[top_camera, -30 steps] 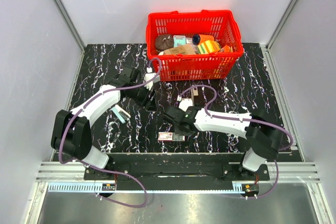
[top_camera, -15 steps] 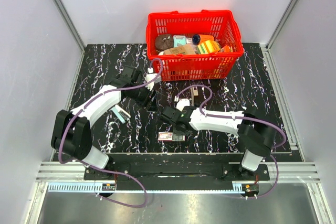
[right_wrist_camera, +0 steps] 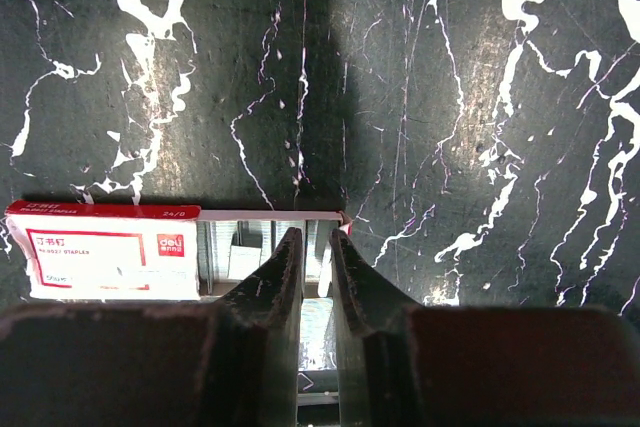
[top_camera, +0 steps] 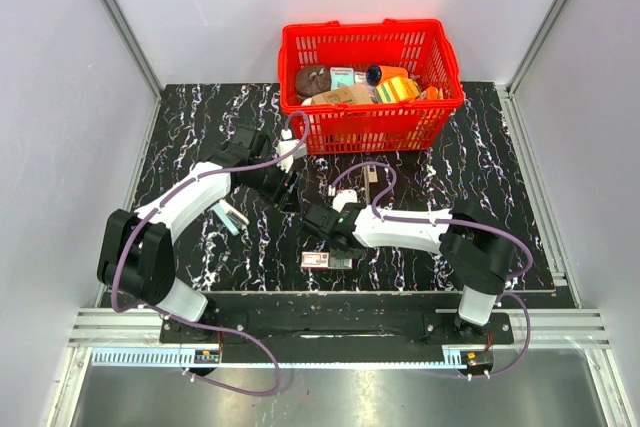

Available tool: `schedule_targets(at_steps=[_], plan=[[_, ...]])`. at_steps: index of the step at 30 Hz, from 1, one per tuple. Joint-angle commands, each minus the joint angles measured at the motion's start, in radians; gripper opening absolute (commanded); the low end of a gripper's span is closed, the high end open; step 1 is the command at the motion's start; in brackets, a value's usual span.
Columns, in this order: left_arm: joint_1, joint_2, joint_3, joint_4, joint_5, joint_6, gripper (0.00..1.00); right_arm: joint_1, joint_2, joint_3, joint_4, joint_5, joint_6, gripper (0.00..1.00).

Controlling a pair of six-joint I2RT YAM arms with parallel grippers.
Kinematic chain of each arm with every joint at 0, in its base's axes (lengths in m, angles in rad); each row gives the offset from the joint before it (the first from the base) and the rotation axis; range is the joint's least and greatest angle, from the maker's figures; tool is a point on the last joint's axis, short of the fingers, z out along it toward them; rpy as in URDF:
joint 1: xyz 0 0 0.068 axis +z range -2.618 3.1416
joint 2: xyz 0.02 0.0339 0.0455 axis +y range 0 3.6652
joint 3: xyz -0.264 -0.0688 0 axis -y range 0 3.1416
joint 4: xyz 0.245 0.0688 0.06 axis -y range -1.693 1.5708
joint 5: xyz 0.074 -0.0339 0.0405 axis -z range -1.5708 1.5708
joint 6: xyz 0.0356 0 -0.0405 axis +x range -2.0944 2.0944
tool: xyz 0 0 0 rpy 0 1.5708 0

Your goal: Unload the staples from the stapler

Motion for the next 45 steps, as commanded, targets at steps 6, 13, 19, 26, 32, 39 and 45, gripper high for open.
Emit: schedule_targets(at_steps=[6, 13, 19, 26, 32, 39, 45], plan=[[-0.002, -0.028, 0.009, 0.039, 0.021, -0.009, 0.57, 0.007, 0.002, 0.027, 0.003, 0.036, -0.014, 0.07], [-0.004, -0.026, -0.001, 0.048, 0.024, -0.014, 0.57, 0.009, 0.022, 0.041, 0.005, 0.030, -0.020, 0.06], [-0.002, -0.020, 0.006, 0.048, 0.028, -0.015, 0.57, 0.015, 0.042, 0.058, -0.008, 0.036, -0.017, 0.06], [-0.002, -0.017, -0.002, 0.051, 0.029, -0.015, 0.56, 0.027, 0.039, 0.061, -0.018, 0.051, -0.009, 0.06], [-0.004, -0.019, 0.002, 0.051, 0.031, -0.018, 0.56, 0.033, 0.033, 0.060, -0.026, 0.061, 0.003, 0.06], [-0.004, -0.017, -0.004, 0.053, 0.034, -0.020, 0.56, 0.044, 0.025, 0.060, -0.035, 0.077, 0.015, 0.06], [-0.002, -0.016, -0.001, 0.051, 0.037, -0.023, 0.56, 0.049, 0.025, 0.060, -0.041, 0.081, 0.021, 0.10]])
